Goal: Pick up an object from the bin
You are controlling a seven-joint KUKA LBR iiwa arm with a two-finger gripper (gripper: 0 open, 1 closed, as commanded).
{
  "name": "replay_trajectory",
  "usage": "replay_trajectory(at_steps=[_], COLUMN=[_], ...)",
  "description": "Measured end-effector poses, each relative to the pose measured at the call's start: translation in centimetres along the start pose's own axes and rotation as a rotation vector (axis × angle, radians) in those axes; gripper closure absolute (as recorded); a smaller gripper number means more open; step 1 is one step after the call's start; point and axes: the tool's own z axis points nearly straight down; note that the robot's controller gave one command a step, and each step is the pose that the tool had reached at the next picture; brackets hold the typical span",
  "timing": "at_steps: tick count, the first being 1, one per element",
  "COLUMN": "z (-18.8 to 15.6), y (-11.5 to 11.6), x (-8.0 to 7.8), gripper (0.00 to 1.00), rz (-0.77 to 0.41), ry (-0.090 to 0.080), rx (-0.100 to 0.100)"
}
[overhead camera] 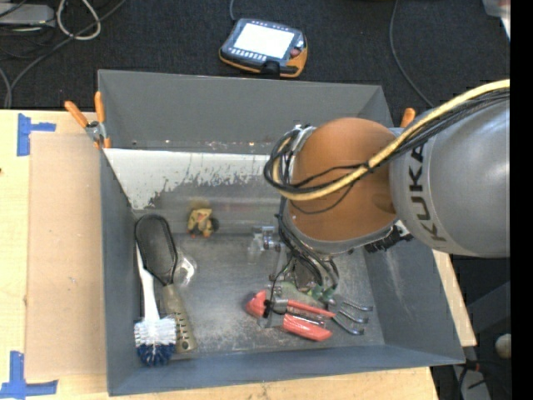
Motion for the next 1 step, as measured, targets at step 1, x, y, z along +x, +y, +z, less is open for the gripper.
replay_trajectory(at_steps=[1], z=[-0.43], y=[-0.11], x=[-0.17], gripper=[0.0], rz=[0.006], ry=[-0.008], rx=[-0.001])
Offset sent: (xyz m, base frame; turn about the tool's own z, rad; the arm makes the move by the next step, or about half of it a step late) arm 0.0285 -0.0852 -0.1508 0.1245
